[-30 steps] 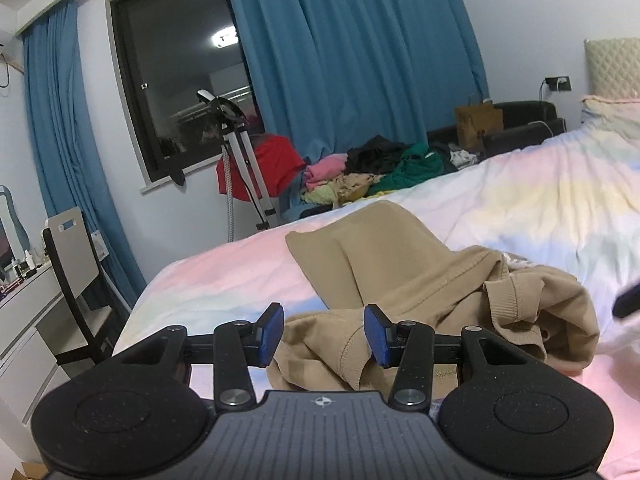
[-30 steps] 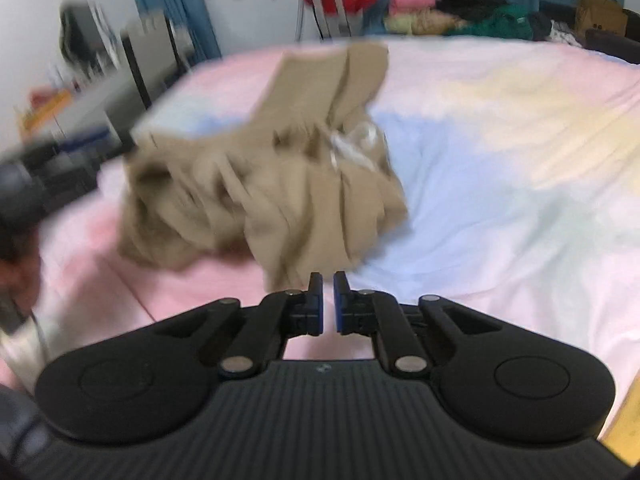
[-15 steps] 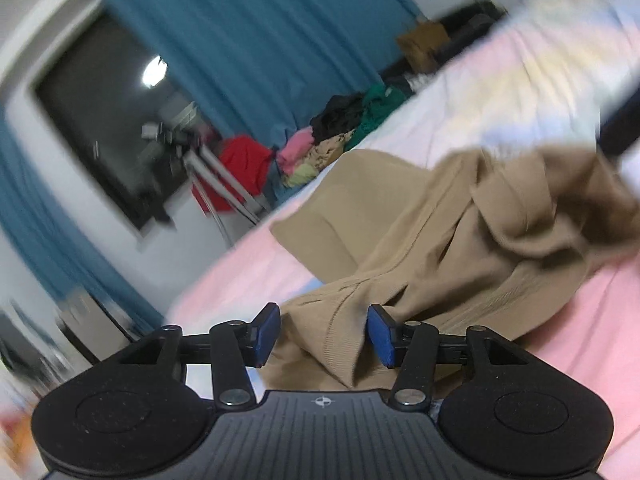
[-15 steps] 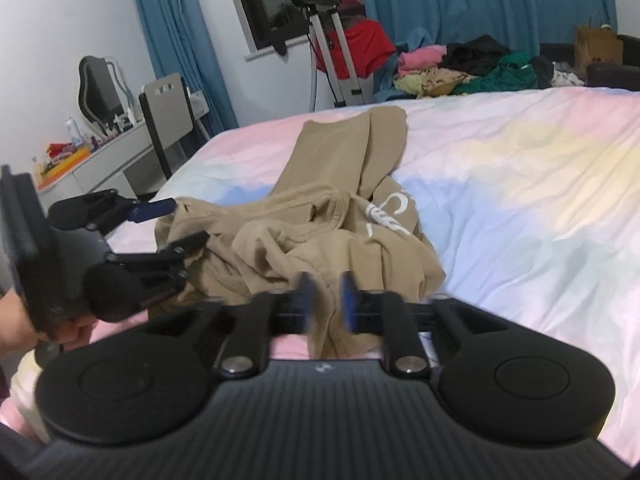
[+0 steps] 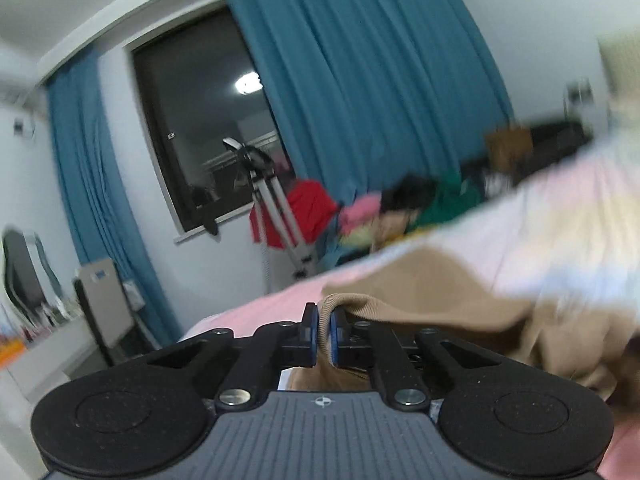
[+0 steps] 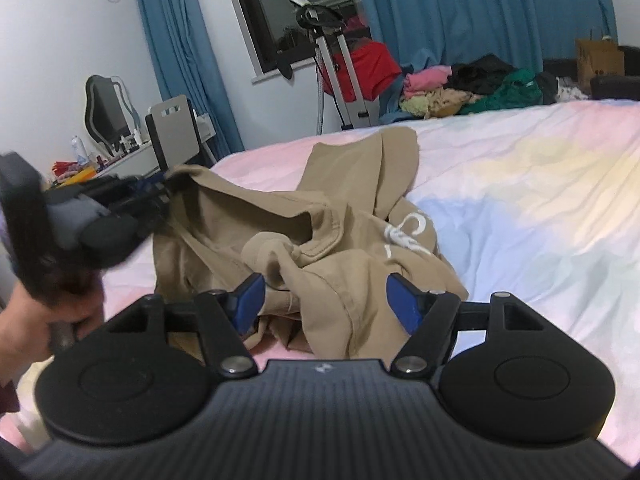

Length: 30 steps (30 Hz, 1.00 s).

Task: Fold clothes

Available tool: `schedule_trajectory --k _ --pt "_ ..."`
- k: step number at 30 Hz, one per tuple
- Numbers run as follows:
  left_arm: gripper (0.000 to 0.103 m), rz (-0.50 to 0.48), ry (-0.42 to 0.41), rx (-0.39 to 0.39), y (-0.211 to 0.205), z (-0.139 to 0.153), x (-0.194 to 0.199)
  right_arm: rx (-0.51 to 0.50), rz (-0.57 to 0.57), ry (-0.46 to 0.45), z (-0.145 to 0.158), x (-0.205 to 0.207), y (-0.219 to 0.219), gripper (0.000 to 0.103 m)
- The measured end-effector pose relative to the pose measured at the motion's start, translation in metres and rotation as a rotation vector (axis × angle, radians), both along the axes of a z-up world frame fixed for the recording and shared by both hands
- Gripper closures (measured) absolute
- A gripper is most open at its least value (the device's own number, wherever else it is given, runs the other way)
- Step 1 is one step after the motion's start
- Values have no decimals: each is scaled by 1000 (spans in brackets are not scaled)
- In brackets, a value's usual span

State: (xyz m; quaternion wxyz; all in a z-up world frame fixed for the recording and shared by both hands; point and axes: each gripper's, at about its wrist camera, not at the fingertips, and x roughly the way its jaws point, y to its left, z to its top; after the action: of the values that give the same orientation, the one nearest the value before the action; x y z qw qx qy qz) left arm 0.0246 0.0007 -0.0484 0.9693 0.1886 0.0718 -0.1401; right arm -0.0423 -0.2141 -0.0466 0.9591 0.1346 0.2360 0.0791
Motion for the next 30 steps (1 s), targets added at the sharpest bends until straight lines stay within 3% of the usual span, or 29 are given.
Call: schedule_trajectory --k 4,6,10,16,22,27,30 --pt "97 -73 8 -171 11 34 -17 31 -18 -24 12 -1 1 33" --pt "97 -103 -3 -211 12 44 -29 73 -28 -36 22 1 1 33" --pt "97 -154 -29 -277 13 60 -56 24 -74 -47 41 15 22 33" --pt "97 -135 -72 -316 19 70 -76 -84 -131 143 26 62 51 35" --pt "97 -77 -46 -323 32 66 -76 -186 -187 179 32 35 28 35" --pt "97 -64 23 -407 49 69 -76 -158 -226 238 29 -2 -13 35" --pt "97 -90 38 -415 52 71 -77 -75 -279 177 28 -16 -28 35"
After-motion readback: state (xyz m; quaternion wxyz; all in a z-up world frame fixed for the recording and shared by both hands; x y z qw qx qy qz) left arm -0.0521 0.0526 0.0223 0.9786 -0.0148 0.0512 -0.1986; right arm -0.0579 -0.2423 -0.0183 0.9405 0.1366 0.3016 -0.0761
